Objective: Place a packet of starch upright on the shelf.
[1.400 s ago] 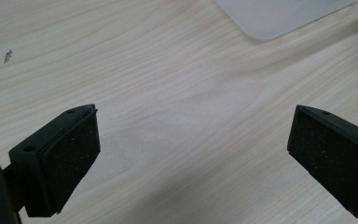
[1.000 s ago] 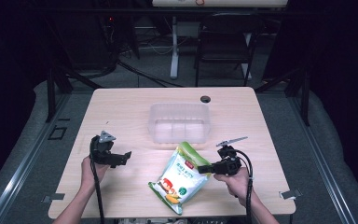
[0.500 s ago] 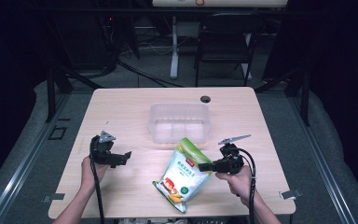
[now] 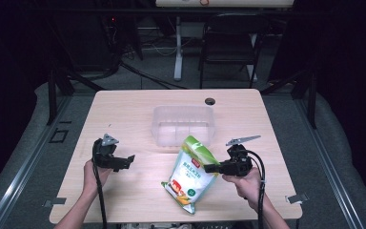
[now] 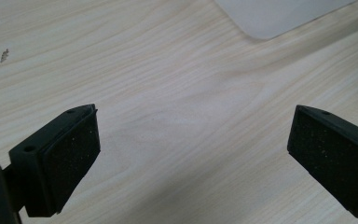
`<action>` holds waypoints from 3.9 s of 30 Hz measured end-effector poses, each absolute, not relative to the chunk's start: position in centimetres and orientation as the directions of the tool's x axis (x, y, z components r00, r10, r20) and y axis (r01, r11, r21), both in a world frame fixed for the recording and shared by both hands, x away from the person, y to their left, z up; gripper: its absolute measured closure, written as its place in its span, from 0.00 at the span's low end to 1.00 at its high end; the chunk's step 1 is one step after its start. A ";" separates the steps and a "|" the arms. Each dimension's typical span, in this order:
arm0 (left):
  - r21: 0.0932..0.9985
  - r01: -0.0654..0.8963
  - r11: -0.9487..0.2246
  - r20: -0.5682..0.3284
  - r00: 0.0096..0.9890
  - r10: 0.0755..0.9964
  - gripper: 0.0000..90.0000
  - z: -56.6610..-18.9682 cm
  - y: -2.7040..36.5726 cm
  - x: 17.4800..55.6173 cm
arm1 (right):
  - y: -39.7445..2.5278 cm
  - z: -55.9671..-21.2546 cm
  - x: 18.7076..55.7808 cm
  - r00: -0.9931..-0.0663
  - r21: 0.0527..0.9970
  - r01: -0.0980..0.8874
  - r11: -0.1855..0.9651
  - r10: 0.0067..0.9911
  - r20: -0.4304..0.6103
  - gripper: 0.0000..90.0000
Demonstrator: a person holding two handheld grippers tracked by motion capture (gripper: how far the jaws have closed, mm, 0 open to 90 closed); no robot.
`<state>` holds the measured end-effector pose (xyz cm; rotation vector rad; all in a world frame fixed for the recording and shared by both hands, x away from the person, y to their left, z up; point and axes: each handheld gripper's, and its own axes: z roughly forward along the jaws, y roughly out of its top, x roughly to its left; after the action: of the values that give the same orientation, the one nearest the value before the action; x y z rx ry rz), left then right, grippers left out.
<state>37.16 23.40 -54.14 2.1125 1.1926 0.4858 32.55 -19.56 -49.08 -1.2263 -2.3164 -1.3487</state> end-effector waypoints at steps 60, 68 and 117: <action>0.693 0.611 -0.383 0.007 0.526 0.850 0.03 -54.2 23.1 37.1 | -20.8 -44.6 32.3 -0.680 0.724 0.667 0.175 0.541 0.495 1.00; 0.694 0.611 -0.381 0.004 0.526 0.851 0.03 -54.2 23.1 37.1 | -21.4 -43.3 32.6 -0.685 0.746 0.651 0.143 0.534 0.496 1.00; 0.695 0.613 -0.375 0.002 0.520 0.854 0.03 -54.3 23.1 37.2 | -22.3 -37.0 37.3 -0.662 0.796 0.602 0.059 0.595 0.456 1.00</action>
<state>37.15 23.12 -54.26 2.1178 1.1893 0.4838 37.30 -22.32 -37.02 -1.2898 -2.2816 -1.7204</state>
